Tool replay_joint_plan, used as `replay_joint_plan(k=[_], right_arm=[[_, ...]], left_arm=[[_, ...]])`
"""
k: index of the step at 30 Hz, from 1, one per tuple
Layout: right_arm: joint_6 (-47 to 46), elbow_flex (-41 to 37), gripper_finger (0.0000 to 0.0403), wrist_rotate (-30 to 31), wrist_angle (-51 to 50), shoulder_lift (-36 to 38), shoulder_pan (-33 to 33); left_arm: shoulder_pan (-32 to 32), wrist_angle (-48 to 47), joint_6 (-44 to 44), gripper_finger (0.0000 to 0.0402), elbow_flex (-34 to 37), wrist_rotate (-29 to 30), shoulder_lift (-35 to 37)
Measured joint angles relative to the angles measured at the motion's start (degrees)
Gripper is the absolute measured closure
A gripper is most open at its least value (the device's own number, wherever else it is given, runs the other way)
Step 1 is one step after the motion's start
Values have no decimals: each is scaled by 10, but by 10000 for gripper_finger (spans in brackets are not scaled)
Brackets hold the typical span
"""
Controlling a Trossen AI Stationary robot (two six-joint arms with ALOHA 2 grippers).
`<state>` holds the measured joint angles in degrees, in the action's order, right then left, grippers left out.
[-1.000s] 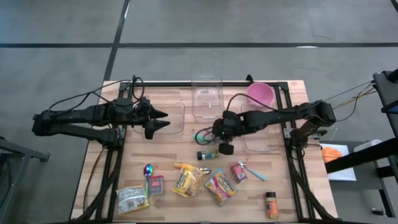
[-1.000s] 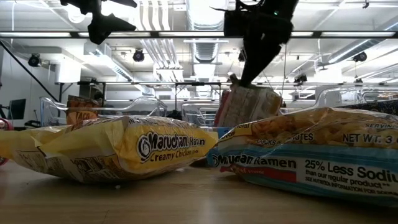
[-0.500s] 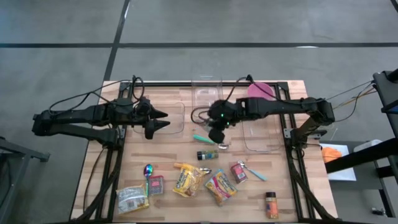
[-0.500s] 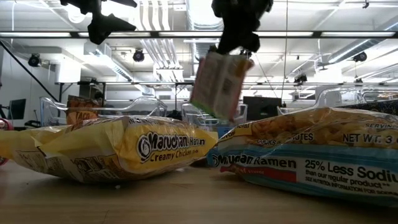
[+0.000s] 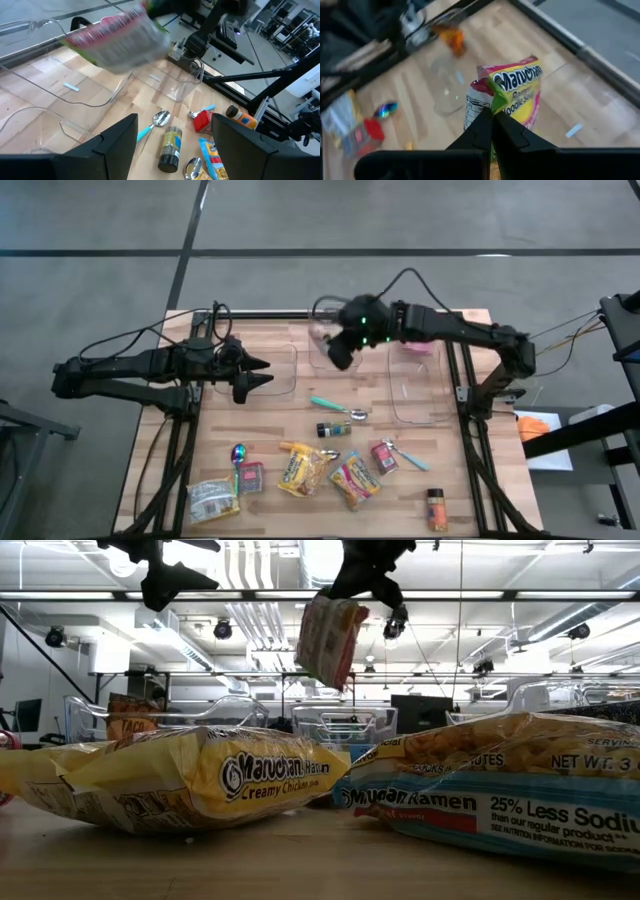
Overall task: Pick & Place Food Item
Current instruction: Put the green noodle pack into the middle transparent bin
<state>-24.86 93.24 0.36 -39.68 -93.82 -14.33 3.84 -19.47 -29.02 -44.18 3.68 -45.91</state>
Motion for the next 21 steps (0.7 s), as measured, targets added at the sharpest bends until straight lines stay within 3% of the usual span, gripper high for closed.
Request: replay_joint_plan(k=[8, 21], right_arm=[[-50, 4, 395, -64, 18, -42, -104], [-103, 123, 395, -77, -9, -215, -158]], left_arm=[[0, 4, 0, 144, 0, 0, 0], [0, 4, -5, 144, 0, 0, 0]])
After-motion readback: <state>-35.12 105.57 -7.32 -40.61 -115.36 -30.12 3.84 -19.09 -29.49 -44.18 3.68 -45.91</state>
